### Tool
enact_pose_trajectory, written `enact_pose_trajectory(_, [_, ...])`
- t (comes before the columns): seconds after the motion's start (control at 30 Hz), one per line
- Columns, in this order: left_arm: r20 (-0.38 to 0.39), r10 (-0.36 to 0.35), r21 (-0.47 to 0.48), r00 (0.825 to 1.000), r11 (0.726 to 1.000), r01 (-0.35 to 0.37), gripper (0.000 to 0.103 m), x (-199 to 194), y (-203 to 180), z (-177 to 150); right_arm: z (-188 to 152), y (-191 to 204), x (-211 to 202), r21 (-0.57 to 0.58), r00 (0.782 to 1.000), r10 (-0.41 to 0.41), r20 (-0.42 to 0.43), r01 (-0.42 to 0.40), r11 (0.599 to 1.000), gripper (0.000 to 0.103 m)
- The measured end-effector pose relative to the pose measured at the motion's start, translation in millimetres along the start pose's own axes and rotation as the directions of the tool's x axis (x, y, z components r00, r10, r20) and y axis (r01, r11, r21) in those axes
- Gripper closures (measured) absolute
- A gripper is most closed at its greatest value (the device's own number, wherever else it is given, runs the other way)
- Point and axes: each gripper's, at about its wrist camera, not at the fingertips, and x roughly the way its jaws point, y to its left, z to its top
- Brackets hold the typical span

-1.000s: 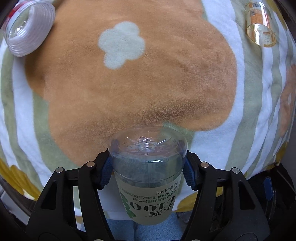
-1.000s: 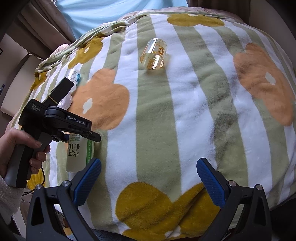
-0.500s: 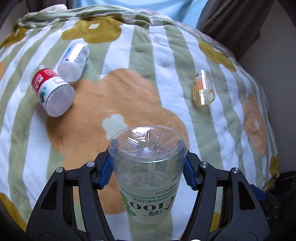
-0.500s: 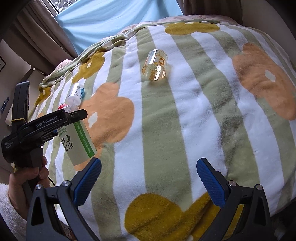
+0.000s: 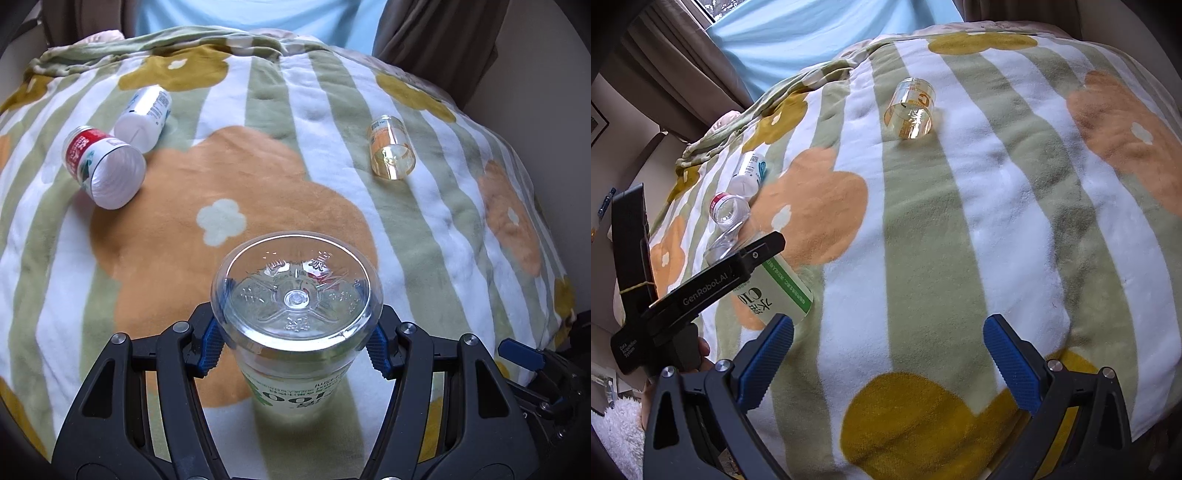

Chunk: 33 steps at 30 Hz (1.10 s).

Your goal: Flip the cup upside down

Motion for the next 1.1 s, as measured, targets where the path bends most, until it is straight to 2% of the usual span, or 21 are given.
enact_pose_trajectory(0.2, [-0.035,-0.001,-0.016,0.999,1.0,0.0,0.043,-6.0,1.8,-9.9,0.4,4.0,-5.0,-0.001,1.0,0.004,-0.006,-0.004,1.0,0.0])
enact_pose_trajectory(0.57, [-0.019,0.049,0.166,0.999,0.985,-0.045,0.043,-3.4,-22.8,-16.0,-0.4,2.7,-1.5,0.004,1.0,0.007,-0.011,-0.007,1.0,0.0])
enact_pose_trajectory(0.77, [-0.073,0.073,0.204,0.995,0.977,-0.057,0.042,3.7,-24.9,-15.5,-0.4,3.2,-0.4,0.002,1.0,0.01,-0.011,-0.01,1.0,0.0])
enact_pose_trajectory(0.83, [-0.078,0.059,0.2,0.995,0.979,-0.042,0.034,4.5,-24.4,-18.4,-0.2,2.8,0.3,0.002,1.0,0.009,-0.012,-0.009,1.0,0.0])
enact_pose_trajectory(0.9, [-0.075,0.041,0.194,0.996,0.981,-0.025,0.004,2.6,-23.8,-20.8,-0.1,2.7,0.3,0.002,1.0,0.01,-0.013,-0.01,1.0,0.0])
enact_pose_trajectory(0.93, [-0.066,0.033,0.19,0.997,0.982,-0.02,0.002,0.6,-23.8,-21.3,-0.3,2.2,0.4,0.002,1.0,0.008,-0.013,-0.008,1.0,0.0])
enact_pose_trajectory(1.1, [-0.052,0.014,0.175,0.999,0.985,-0.005,0.001,-5.7,-22.0,-21.1,-1.1,-2.5,3.3,0.001,1.0,0.002,-0.017,-0.002,1.0,0.0])
